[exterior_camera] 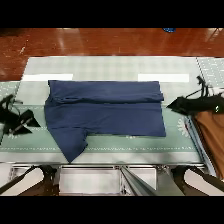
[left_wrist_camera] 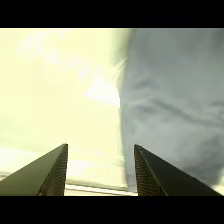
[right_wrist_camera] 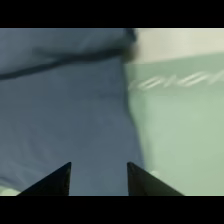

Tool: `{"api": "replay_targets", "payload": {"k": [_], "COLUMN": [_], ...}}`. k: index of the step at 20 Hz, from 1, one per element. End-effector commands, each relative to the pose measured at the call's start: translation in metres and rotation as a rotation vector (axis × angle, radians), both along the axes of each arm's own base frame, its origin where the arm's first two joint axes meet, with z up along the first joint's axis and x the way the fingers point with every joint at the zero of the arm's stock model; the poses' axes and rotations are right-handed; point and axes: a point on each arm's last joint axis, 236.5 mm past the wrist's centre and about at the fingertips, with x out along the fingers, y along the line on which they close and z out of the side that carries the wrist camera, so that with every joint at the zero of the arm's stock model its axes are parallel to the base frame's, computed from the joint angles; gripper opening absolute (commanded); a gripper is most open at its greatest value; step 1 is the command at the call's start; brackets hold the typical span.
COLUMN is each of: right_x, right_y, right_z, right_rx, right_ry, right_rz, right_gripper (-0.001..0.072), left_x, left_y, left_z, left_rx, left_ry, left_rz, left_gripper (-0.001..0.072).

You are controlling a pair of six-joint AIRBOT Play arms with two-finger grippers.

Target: Fold the shirts.

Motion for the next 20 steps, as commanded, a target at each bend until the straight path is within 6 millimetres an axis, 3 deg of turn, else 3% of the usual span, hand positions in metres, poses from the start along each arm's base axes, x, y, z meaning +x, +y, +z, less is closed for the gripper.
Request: {"api": "replay_targets", "payload": {"k": [1,7,12,14,17,18,19,20], "right_x": [-0.021,-0.017,-0.009,0.002,0.012,0.01,0.004,-0.006], "right_y": [0.032,0.04,0.039,0.025,-0.014,-0.027,-0.039,-0.049], "right_z": [0.002,0.025,0.03,0.033,0.045,0.048,0.048,0.042], "right_rx": [0.118,0.15,0.169,0.171,0.198,0.209,0.22,0.201], "right_ry": [-0.08,-0.153,-0.173,-0.192,-0.222,-0.22,-0.21,-0.184], "right_rz": [-0.033,-0.028,-0.064,-0.138,-0.275,-0.31,-0.336,-0.343], "right_gripper": [0.0413,0.0413,0.0413,0.0413,0.0413,0.0413,0.0412,0.0412], "left_x": [-0.007,-0.014,-0.005,-0.005,-0.009,-0.01,-0.009,-0.007], "left_y": [-0.043,-0.06,-0.076,-0.085,-0.098,-0.101,-0.102,-0.103], "left_z": [-0.007,-0.045,-0.055,-0.059,-0.067,-0.07,-0.071,-0.068], "left_rx": [-0.254,-0.215,-0.179,-0.179,-0.185,-0.19,-0.195,-0.203], "left_ry": [-0.172,-0.157,-0.169,-0.16,-0.13,-0.117,-0.112,-0.117], "left_rz": [0.213,0.221,0.134,0.089,0.036,0.028,0.029,0.024], "left_gripper": [0.0508,0.0509,0.0508,0.0507,0.0506,0.0395,0.0081,0.0019]}}
